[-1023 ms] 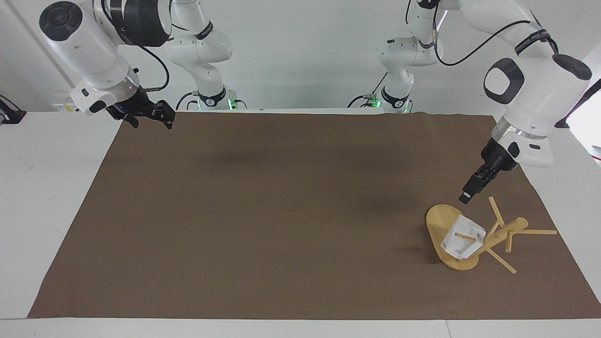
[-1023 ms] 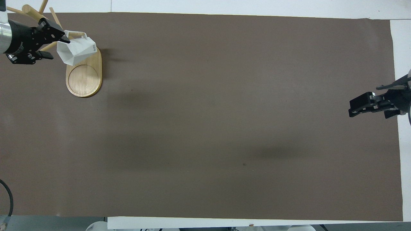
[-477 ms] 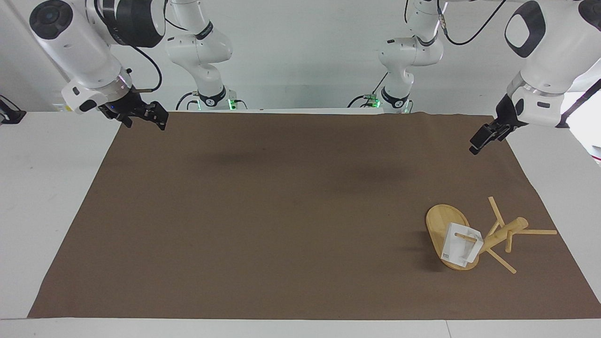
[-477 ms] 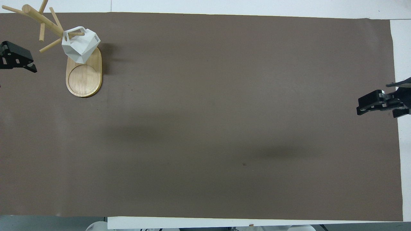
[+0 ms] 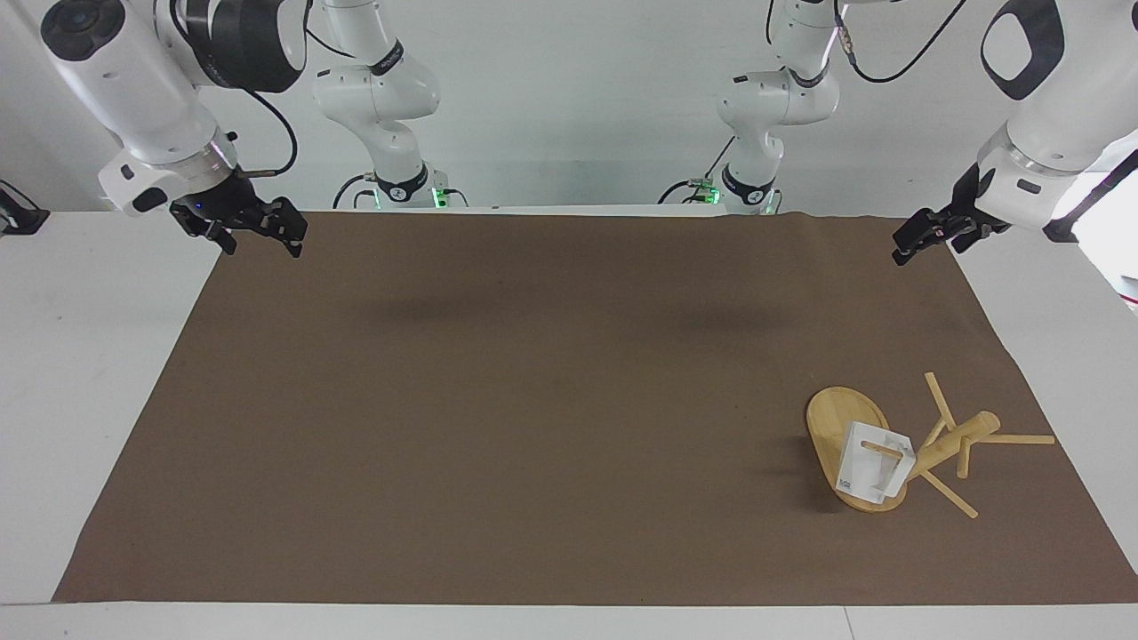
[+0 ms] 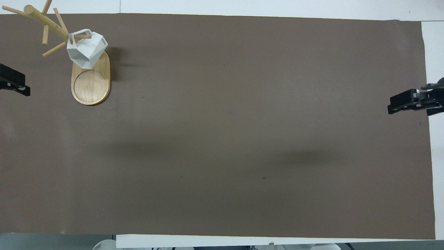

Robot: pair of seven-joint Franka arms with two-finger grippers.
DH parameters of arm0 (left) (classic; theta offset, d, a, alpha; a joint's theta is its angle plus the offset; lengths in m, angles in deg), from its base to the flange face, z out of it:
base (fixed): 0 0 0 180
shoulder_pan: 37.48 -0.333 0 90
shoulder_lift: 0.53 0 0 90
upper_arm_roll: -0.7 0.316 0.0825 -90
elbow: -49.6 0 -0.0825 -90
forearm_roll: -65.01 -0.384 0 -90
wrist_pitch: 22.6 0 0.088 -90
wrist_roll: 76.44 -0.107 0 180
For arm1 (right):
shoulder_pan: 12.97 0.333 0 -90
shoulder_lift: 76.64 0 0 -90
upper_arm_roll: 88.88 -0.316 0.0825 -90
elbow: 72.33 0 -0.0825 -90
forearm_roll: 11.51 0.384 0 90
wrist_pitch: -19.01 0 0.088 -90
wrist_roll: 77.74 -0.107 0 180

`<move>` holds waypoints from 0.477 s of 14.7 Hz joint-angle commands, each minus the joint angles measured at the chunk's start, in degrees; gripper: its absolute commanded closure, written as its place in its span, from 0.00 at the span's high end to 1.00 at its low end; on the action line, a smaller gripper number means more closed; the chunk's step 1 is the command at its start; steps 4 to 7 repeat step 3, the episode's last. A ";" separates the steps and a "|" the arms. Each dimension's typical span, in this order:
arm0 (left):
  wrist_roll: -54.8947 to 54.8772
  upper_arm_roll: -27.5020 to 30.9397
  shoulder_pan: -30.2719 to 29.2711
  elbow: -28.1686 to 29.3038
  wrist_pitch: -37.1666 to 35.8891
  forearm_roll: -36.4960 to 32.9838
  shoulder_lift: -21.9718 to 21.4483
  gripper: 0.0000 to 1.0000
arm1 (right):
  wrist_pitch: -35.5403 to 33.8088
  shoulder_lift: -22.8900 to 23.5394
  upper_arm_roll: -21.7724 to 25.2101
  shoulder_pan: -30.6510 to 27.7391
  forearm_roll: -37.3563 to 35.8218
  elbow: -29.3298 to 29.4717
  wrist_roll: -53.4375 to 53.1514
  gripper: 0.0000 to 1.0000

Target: Hang cup on rack

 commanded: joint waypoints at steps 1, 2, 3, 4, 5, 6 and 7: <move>-4.76 -0.21 -0.89 0.79 0.56 1.14 -0.73 0.99 | -1.72 0.84 -0.33 -0.16 -0.13 2.56 -1.09 0.99; -4.77 -0.21 -0.63 0.79 0.47 1.14 -0.73 1.00 | -2.25 0.76 -0.24 -0.25 -0.13 2.39 -1.09 0.99; -4.77 -0.21 -0.62 0.88 0.38 1.14 -0.82 1.00 | -2.43 0.49 -0.24 -0.25 -0.13 1.95 -1.18 0.99; -4.77 -0.21 -0.62 0.88 0.38 1.14 -0.82 1.00 | -2.43 0.49 -0.24 -0.25 -0.13 1.95 -1.18 0.99; -4.77 -0.21 -0.62 0.88 0.38 1.14 -0.82 1.00 | -2.43 0.49 -0.24 -0.25 -0.13 1.95 -1.18 0.99; -4.77 -0.21 -0.62 0.88 0.38 1.14 -0.82 1.00 | -2.43 0.49 -0.24 -0.25 -0.13 1.95 -1.18 0.99; -4.77 -0.21 -0.62 0.88 0.38 1.14 -0.82 1.00 | -2.43 0.49 -0.24 -0.25 -0.13 1.95 -1.18 0.99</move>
